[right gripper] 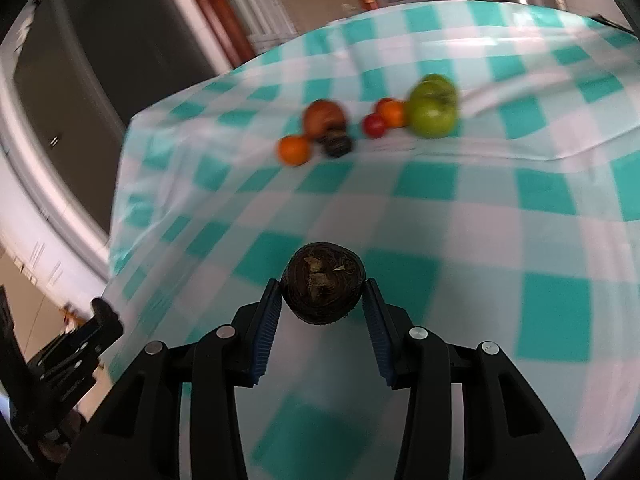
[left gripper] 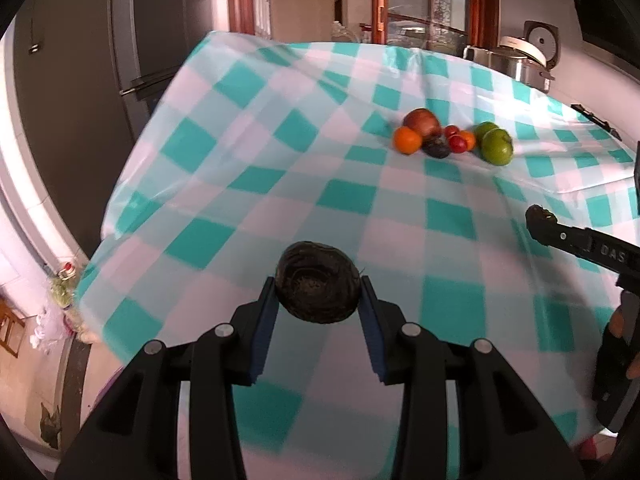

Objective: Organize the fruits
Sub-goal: 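Carry both dark brown fruits over to the white purple-rimmed box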

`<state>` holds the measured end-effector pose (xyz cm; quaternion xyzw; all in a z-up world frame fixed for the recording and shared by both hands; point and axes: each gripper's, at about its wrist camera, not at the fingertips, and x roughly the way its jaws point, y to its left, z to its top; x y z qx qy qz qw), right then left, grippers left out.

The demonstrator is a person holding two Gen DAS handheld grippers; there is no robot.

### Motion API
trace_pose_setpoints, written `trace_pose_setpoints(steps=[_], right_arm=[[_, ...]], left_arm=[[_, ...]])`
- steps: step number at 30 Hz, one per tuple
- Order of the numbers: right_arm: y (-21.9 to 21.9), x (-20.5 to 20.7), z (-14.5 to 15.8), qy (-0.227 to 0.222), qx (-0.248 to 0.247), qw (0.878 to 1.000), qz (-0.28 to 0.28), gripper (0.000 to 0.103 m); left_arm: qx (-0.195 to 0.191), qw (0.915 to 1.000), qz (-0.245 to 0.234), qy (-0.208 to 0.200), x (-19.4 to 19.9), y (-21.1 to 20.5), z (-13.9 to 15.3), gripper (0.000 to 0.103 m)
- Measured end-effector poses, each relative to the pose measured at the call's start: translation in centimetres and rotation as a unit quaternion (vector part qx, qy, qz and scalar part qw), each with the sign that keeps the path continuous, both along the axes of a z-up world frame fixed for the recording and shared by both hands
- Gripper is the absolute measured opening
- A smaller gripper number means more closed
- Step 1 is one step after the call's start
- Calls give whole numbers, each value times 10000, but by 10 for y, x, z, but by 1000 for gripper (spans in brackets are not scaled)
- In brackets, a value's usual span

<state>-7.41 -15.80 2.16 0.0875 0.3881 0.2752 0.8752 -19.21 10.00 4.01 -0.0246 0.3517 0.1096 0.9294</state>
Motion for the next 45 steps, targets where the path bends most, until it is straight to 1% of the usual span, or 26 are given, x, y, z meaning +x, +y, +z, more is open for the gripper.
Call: trace_pose_setpoints(steps=[7,13,16,19,22,24,26,28,29,31,33,34,36,37,38,39,40,41,42,44,45], right_arm=[[42,-35,1,-99,-233,9972,698,43],[76,-62,1,-236,-462,9910,1237,43],[96,-78,-4,-277,-627,9861,1517,43],[115,-98,-5,-352,-758,9785,1885,43],[135,-125,0,-596,-867,9650,2402,43],[151,-145,1,-696,-945,9528,2799,43],[168,-164,-5,-732,-1064,9379,3219,43],[184,-181,-16,-705,-1259,9205,3632,43],[196,-193,-28,-682,-1474,9073,3879,43],[211,-208,-47,-659,-1860,8881,4152,43],[232,-224,-80,-552,-2426,8596,4463,43],[237,-229,-90,-514,-2582,8514,4537,43],[250,-240,-117,-469,-3025,8266,4722,43],[255,-245,-127,-455,-3189,8157,4804,43],[261,-251,-139,-429,-3355,8039,4892,43],[265,-255,-147,-422,-3483,7938,4967,43],[268,-259,-152,-451,-3580,7861,5019,43],[271,-261,-156,-475,-3653,7801,5058,43],[272,-263,-159,-476,-3704,7761,5081,43],[275,-262,-164,-430,-3794,7709,5099,43],[276,-262,-166,-425,-3833,7688,5101,43]], left_arm=[[-25,9996,211,173,-31,25,-21,40],[-15,9993,348,166,-58,40,-27,40],[-63,9988,465,134,-74,52,-29,40],[-114,9980,614,126,-93,64,-32,41],[-157,9959,863,240,-116,83,-43,41],[-213,9939,1015,368,-126,94,-54,41],[-285,9904,1228,565,-136,109,-70,41],[-364,9862,1411,792,-145,121,-87,41],[-411,9830,1501,971,-148,128,-99,41],[-464,9770,1656,1259,-153,138,-118,41],[-560,9687,1802,1614,-159,149,-141,41],[-584,9657,1850,1726,-161,152,-149,41],[-698,9577,1960,1986,-166,159,-168,41],[-797,9540,1986,2098,-168,162,-175,41],[-1000,9491,2011,2207,-170,167,-181,41],[-1119,9472,2045,2203,-173,171,-182,41],[-1197,9454,2093,2192,-175,173,-183,42],[-1220,9436,2139,2212,-177,176,-184,45],[-1228,9426,2154,2235,-178,177,-184,48],[-1320,9404,2154,2278,-177,177,-185,49],[-1338,9393,2164,2304,-176,178,-185,51]])
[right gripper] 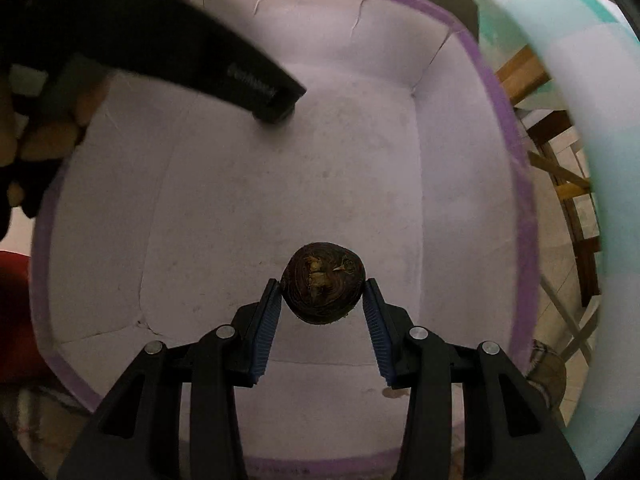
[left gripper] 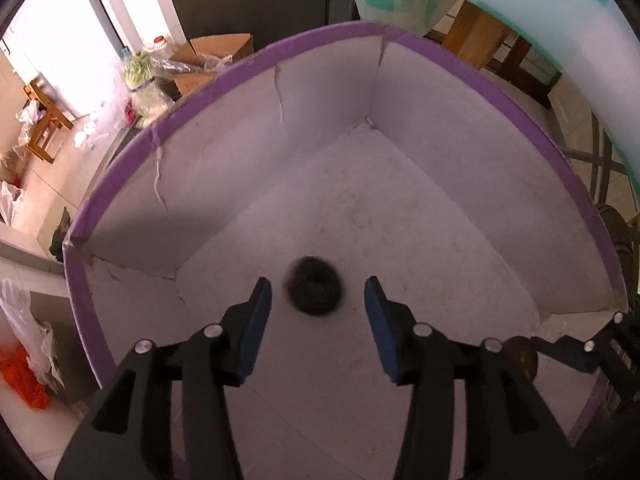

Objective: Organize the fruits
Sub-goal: 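Carry both dark brown fruits over to the white purple-rimmed box, then open both tools to drop the dark fruits into the box, then move both open tools back over the fruits on the table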

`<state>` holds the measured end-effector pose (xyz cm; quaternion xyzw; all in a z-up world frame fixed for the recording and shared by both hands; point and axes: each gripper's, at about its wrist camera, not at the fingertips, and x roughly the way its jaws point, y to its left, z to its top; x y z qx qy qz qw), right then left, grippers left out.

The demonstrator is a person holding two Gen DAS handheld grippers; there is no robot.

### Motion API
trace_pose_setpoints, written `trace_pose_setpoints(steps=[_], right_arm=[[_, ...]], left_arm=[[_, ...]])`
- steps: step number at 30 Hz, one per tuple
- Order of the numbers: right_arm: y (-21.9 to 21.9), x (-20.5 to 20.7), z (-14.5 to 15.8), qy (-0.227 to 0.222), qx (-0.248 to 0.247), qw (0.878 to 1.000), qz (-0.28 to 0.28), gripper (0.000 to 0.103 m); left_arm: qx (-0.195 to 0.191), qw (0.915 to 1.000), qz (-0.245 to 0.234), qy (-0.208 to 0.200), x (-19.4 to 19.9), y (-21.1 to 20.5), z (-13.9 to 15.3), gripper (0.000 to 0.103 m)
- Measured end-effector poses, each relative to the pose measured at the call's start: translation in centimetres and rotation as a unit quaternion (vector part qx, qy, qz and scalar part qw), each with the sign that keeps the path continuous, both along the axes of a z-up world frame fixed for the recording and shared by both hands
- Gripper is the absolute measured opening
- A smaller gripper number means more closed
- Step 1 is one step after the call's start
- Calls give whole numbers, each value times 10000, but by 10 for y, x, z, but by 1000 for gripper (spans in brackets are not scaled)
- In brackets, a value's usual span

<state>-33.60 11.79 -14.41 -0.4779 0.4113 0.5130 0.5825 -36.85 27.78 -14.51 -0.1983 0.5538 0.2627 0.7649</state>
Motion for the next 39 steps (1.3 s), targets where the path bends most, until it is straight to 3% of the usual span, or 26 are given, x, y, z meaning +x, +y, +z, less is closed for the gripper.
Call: trace_pose_setpoints(steps=[3,6,8,10,13,18,22,25,28,30,36,37,39], right_arm=[[2,-2,-4,12,-67,10000,-17,43],[3,-1,-3,-15,-45,10000,-46,44],[6,-3,0,-32,31,10000,-71,51],[5,-4,3,-33,116,9999,-83,70],[2,-7,14,-61,293,9995,-70,71],[-25,-7,64,194,1114,9934,-187,76],[-51,11,125,331,2038,9775,-439,77],[-79,33,170,313,2878,9534,-855,79],[-129,71,208,207,3765,9118,-1625,85],[-159,91,219,166,4074,8886,-2100,86],[-248,167,213,21,4193,8232,-3826,86],[-263,182,209,54,4177,8079,-4157,86],[-283,207,192,116,4172,7846,-4585,86]], left_arm=[[-43,10000,55,-20,-1,0,3,69],[-64,9999,83,-57,1,2,1,71],[-74,9999,99,-41,1,1,1,74],[-51,9999,140,-51,1,2,2,81],[12,9999,161,-46,3,4,3,85],[639,9975,298,-19,7,1,23,87],[1318,9872,393,-808,10,-11,80,89],[1802,9708,152,-1579,22,-36,137,101],[2017,9569,-294,-2068,41,-65,175,101],[1951,9496,-756,-2335,65,-91,197,101],[1491,9245,-1934,-2928,158,-174,228,101],[1462,9218,-2057,-2943,176,-184,228,101],[1225,9253,-2211,-2826,223,-205,220,101]])
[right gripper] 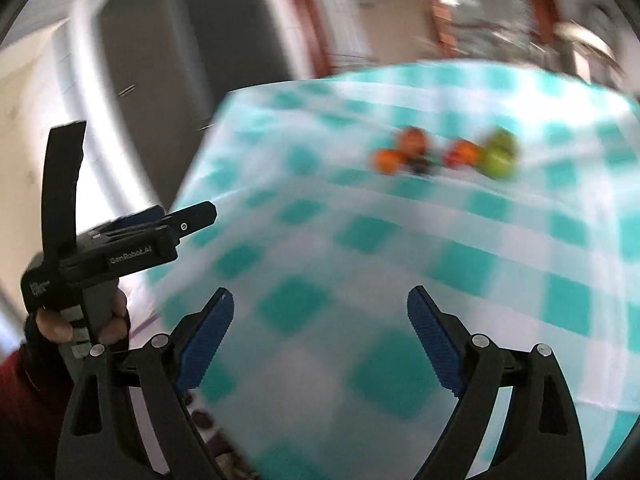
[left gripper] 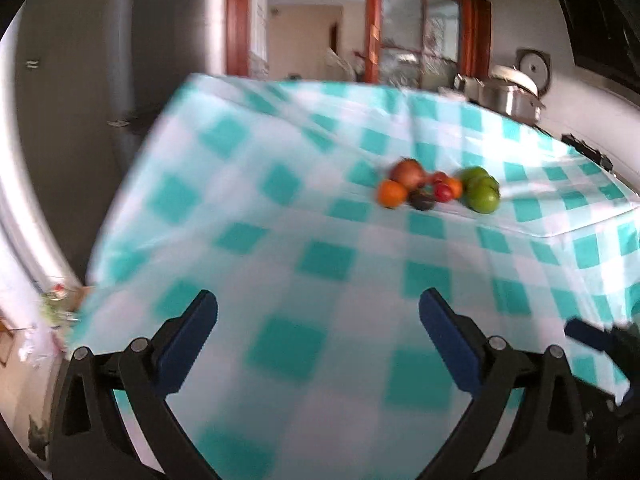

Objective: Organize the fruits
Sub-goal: 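Move both open tools back over the fruits on the table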

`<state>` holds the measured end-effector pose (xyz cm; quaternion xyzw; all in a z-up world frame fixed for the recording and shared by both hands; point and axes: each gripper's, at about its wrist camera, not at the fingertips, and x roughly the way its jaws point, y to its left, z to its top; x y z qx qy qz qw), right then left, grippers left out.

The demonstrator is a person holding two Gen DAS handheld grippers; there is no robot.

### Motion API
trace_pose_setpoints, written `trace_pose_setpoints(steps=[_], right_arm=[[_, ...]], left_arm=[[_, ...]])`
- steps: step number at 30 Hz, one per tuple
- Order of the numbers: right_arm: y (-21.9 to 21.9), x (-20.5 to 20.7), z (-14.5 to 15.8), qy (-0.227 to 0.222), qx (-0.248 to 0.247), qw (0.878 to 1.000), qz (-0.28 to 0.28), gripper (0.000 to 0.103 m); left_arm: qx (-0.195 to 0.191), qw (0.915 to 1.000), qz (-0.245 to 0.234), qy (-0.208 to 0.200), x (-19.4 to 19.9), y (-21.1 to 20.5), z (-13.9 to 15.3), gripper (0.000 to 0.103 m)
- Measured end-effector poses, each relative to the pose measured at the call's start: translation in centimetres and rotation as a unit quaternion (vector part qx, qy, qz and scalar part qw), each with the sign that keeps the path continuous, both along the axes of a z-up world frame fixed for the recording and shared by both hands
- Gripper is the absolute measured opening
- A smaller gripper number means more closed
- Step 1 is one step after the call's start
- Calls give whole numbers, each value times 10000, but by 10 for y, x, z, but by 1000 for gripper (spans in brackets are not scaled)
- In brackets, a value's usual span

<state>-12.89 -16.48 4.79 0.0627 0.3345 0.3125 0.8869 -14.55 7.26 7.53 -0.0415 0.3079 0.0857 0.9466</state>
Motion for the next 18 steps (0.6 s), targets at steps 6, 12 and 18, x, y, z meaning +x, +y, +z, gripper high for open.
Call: trace_pose_setpoints(steps=[6,12,18], right_arm=[[-56,58,-17,524,29,9937,-986,87],[-66,124,-28,631,-199,9879,-1402,87],[-59,220,-39,959,-275,9807,-1684,87]], left_arm=[[-473,9982,-271,254,99,-28,-32,101],[-923,9951,-298,178,134,-29,-43,101],[-1271,9910,-371,174,130,-19,-45,101]])
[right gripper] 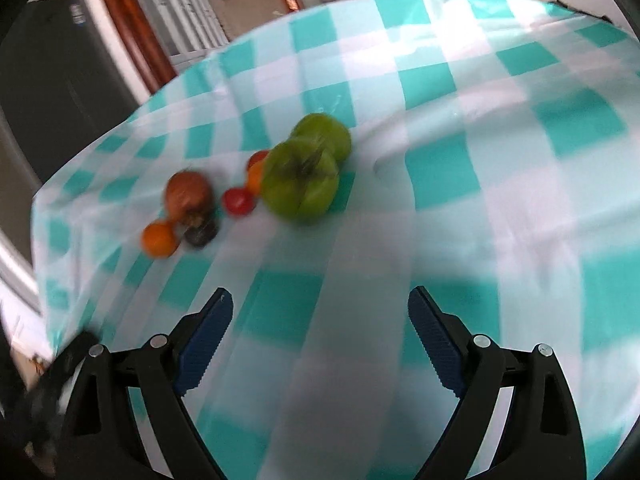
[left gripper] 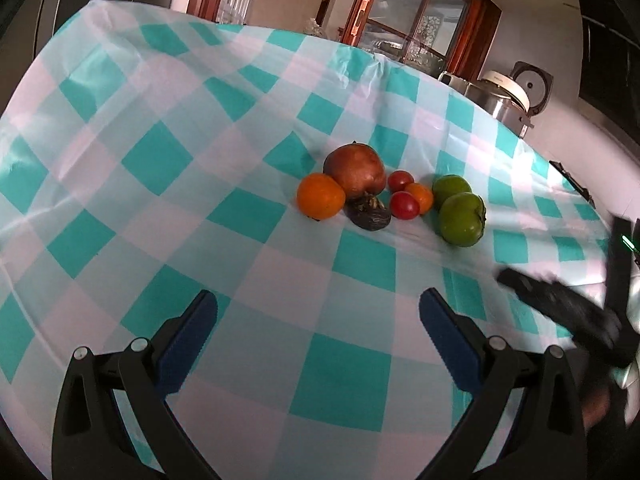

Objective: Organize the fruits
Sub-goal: 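Move both open tools back over the fruits on the table, then grasp the large green tomato with the right tool while the left tool grasps the orange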

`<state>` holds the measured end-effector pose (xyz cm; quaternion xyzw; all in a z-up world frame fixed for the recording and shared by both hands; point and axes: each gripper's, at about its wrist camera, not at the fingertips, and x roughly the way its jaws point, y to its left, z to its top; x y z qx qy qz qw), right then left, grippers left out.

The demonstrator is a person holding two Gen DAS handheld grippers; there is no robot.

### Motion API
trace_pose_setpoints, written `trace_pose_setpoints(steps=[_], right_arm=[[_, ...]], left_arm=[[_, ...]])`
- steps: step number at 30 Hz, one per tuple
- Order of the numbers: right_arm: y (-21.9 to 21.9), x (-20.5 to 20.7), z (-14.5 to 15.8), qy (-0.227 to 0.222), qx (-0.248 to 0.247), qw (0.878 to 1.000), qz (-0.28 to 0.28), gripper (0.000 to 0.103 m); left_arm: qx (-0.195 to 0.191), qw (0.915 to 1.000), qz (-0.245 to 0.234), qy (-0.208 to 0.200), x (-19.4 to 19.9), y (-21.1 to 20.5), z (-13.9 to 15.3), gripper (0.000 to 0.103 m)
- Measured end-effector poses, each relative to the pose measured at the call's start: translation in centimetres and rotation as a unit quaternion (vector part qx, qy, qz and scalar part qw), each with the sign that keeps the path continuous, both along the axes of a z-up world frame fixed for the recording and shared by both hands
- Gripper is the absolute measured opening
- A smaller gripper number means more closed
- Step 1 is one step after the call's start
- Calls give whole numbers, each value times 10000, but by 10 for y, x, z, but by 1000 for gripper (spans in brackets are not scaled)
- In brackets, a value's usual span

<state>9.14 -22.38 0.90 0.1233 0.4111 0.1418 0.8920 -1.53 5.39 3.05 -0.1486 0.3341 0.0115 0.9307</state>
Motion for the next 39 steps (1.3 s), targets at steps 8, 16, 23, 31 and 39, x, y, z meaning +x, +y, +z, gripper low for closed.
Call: trace_pose_setpoints(steps=[8,16,23,31,39], right_arm=[[22,77,-9,217,-77,9997,-29,87],[30,87,-8,107,57,9994,310,62],[24,83,-5,-21,283,9991,315,62],[23,83,-6,36,345,9987,372,62],[24,81,-6,9,343,9986,393,62]], left_arm=[[28,9998,-55,184,4,-3,-4,101],[-55,9977,-301,598,40,0,-12,101],[-49,9976,-30,683,101,14,-12,101],[320,9948,-326,914,148,1,-17,81],[233,9967,-247,741,150,6,-16,44]])
